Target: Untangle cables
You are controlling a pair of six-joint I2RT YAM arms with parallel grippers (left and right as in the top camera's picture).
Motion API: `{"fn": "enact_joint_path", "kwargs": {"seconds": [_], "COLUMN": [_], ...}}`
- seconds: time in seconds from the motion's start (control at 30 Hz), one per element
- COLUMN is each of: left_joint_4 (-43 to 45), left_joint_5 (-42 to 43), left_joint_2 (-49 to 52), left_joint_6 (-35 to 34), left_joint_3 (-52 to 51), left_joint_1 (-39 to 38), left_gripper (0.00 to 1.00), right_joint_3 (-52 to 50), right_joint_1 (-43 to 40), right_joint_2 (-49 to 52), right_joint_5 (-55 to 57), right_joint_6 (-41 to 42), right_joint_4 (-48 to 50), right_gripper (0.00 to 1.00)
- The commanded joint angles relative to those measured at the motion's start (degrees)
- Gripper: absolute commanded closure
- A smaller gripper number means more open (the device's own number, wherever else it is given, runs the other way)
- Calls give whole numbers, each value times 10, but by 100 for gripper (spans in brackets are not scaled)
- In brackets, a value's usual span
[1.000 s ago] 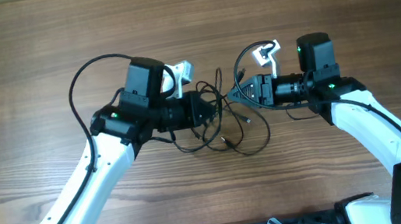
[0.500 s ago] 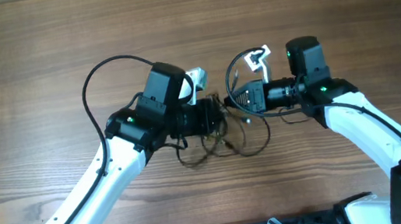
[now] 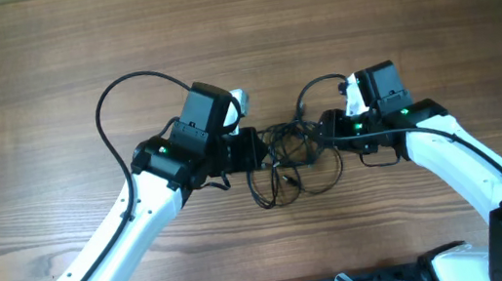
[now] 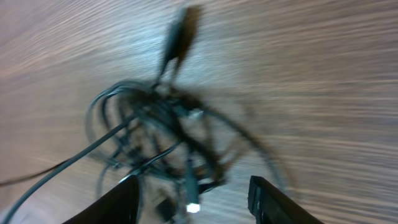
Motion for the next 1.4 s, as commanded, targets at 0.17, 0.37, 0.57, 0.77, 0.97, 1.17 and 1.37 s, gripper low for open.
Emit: {"fn": "enact_joint_path", "kwargs": {"seconds": [0.17, 0.37, 0.57, 0.77, 0.97, 1.17, 1.37], "left_joint_4": [42, 99, 125, 224, 255, 228, 205], "left_joint_5": [-5, 34, 33, -34, -34, -59, -70], "left_joint_2": [23, 97, 112, 120, 177, 177, 177], "left_joint_6": [4, 0, 0, -88, -116, -116, -116], "left_joint_3": [-23, -23, -23, -23, -23, -23, -23], "left_joint_1": [-3, -22, -67, -82, -83, -82, -82], "left_gripper": [75, 72, 72, 39, 39, 37, 35], "right_joint_3": [-1, -16, -16, 10, 10, 10, 10], "right_joint_1": [8, 44, 47, -56, -92, -92, -77], "right_joint_2": [3, 5, 5, -54, -18, 106, 140], "right_joint_5": [57, 58, 76, 23, 90, -26, -240], "right_joint_6": [-2, -6, -7, 31, 48, -8, -114], "right_joint_4": [16, 46, 62, 66, -21, 30, 83], "right_gripper": [41, 55, 54, 49, 50, 50, 49]}}
